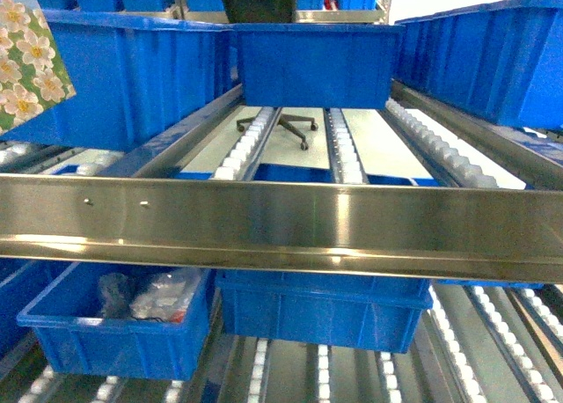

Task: Move flower gift bag to table near conveyor

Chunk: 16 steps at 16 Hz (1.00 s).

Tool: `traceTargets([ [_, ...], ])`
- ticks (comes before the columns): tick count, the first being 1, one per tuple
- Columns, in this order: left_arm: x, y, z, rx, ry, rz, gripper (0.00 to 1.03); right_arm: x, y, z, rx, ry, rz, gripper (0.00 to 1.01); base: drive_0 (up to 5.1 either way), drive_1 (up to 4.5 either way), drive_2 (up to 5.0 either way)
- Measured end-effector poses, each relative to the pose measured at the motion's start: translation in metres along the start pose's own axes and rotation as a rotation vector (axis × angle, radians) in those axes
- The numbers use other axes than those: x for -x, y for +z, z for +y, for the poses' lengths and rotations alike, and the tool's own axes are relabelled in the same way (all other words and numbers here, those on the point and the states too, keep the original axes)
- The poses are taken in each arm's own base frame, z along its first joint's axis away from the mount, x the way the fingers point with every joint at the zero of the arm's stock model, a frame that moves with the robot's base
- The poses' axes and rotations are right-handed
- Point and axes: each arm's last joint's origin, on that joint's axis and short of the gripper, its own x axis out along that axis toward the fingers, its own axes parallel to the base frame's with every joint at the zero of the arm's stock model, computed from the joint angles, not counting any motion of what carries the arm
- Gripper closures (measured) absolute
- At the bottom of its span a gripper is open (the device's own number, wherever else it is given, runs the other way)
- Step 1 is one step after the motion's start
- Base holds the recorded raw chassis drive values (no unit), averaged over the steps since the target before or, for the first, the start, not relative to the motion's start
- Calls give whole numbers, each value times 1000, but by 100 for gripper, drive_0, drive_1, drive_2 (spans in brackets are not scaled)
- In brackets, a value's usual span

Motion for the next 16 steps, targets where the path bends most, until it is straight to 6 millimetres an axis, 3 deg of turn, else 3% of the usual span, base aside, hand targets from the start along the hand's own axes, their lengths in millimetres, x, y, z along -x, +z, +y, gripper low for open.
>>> traceTargets([
  [7, 0, 0, 0, 0, 0, 1, 101, 0, 0, 0, 0, 0, 3, 98, 0, 0, 0],
  [16, 0, 0, 0, 0, 0, 2, 101, 0, 0, 0, 0, 0, 2, 98, -472, 74, 383],
])
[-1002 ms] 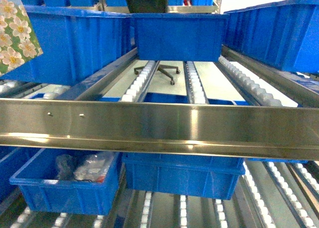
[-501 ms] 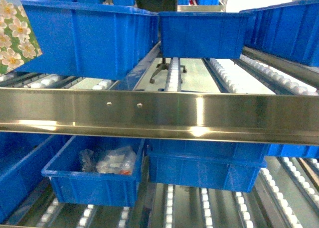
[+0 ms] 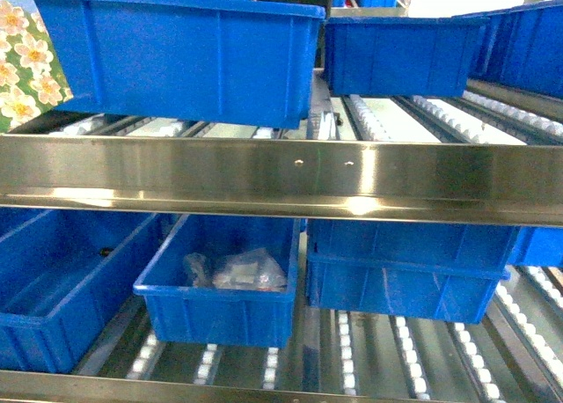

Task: Move flower gift bag to table near conveyor

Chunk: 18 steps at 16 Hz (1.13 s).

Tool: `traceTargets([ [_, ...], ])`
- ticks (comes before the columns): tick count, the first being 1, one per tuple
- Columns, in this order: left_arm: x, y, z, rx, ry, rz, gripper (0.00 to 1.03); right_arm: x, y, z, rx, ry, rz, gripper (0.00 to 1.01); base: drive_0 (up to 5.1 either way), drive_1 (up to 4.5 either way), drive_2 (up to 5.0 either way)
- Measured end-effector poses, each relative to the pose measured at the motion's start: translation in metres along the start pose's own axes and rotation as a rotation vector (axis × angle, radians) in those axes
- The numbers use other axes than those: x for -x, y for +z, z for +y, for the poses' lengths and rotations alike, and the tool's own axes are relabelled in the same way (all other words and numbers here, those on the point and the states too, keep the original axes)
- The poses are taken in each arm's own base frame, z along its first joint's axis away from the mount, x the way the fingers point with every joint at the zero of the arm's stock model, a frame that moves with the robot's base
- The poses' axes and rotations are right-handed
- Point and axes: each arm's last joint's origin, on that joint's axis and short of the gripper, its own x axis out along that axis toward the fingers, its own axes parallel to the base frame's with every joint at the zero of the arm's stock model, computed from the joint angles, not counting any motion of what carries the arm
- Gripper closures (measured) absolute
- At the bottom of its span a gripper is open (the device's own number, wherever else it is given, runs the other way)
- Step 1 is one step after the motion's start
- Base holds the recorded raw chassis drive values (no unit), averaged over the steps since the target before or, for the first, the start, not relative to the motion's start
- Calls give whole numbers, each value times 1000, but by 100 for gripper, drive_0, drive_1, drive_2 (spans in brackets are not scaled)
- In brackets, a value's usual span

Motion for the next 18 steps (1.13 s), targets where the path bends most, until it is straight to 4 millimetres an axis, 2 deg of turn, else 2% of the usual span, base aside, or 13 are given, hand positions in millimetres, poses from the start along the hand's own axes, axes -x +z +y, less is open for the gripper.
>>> traceTargets([
  [18, 0, 0, 0, 0, 0, -1, 101, 0, 0, 0, 0, 0, -3, 98, -471, 88, 376],
])
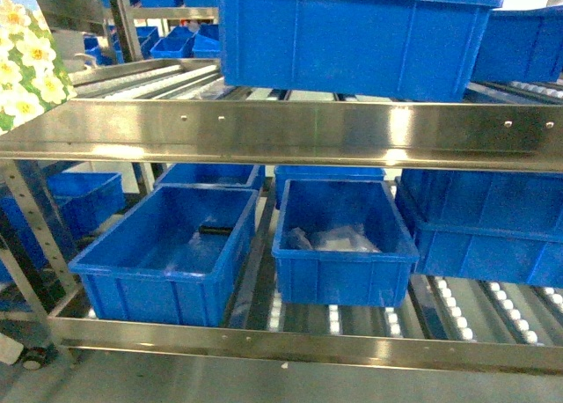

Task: Move flower gift bag to table near conveyor

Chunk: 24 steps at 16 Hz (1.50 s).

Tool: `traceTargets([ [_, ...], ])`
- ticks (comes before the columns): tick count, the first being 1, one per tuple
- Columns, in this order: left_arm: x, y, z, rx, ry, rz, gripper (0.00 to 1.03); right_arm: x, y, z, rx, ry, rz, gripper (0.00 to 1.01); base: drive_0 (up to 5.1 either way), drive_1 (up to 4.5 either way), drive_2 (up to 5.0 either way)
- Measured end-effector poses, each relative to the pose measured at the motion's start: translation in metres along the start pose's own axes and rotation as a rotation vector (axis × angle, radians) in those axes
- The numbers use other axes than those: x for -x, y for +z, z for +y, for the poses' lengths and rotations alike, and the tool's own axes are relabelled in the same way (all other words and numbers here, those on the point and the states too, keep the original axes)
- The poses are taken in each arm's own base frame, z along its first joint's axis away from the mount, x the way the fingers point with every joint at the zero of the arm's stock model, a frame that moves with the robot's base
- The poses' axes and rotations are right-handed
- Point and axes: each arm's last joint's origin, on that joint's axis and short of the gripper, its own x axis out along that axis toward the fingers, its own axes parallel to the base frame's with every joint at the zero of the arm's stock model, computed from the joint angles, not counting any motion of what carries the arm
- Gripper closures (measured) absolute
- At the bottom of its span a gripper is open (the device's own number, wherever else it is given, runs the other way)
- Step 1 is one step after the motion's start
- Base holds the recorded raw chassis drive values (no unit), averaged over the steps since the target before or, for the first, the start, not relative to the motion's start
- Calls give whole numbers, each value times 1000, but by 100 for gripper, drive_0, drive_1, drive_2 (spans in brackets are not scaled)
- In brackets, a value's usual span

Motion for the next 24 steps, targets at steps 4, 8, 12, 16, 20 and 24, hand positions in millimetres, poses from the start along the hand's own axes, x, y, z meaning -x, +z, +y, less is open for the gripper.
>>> traceTargets([
  [4, 0, 0, 0, 0, 0, 0, 101, 0, 0, 0, 0, 0, 2, 98, -492, 250, 250],
  [8, 0, 0, 0, 0, 0, 1, 101, 0, 0, 0, 0, 0, 3, 98, -499, 242, 242],
  [12, 0, 0, 0, 0, 0, 0, 101, 0, 0, 0, 0, 0, 3, 98, -498, 243, 243],
  [16, 0, 0, 0, 0, 0, 0, 101, 0, 0, 0, 0, 0, 3, 98, -499, 242, 242],
  [20, 0, 0, 0, 0, 0, -2, 101, 0, 0, 0, 0, 0, 3, 98, -494, 247, 247],
  [24, 0, 0, 0, 0, 0, 1, 101, 0, 0, 0, 0, 0, 4, 98, -504, 237, 237],
])
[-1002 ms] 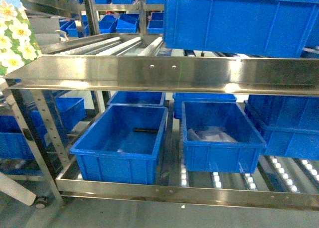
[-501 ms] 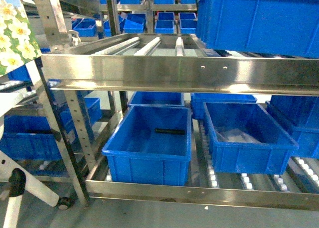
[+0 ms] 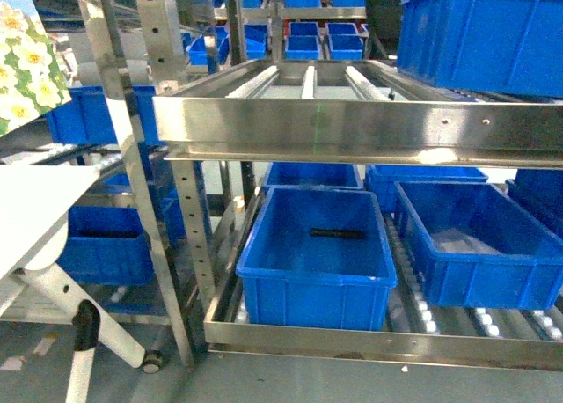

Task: Move flower gift bag to table near conveyor

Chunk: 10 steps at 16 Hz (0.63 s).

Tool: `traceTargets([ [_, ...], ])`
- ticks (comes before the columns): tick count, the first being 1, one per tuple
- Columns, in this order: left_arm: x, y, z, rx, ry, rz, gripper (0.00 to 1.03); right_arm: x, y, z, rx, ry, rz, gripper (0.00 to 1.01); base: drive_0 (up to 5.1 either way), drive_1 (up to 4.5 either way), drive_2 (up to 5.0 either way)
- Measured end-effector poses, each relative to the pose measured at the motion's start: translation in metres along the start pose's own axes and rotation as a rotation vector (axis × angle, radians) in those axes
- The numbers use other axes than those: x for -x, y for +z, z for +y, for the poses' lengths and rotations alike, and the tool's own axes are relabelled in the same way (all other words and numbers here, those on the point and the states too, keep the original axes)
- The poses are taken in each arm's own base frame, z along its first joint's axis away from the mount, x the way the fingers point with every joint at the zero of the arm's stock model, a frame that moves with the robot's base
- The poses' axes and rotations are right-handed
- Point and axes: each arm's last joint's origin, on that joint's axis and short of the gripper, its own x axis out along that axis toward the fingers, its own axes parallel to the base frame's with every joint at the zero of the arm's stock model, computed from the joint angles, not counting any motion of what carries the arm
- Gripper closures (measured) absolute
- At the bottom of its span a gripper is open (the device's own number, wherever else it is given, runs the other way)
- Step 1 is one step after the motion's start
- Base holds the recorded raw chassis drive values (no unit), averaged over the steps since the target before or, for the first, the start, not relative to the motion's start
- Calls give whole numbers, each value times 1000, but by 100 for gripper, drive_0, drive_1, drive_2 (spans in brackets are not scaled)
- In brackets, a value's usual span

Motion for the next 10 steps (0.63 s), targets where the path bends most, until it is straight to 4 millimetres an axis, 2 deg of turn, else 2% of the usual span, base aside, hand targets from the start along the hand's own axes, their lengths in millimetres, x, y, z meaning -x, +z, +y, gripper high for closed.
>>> traceTargets([
  [10, 0, 0, 0, 0, 0, 0, 101, 0, 0, 0, 0, 0, -2, 98, -503, 238, 238],
])
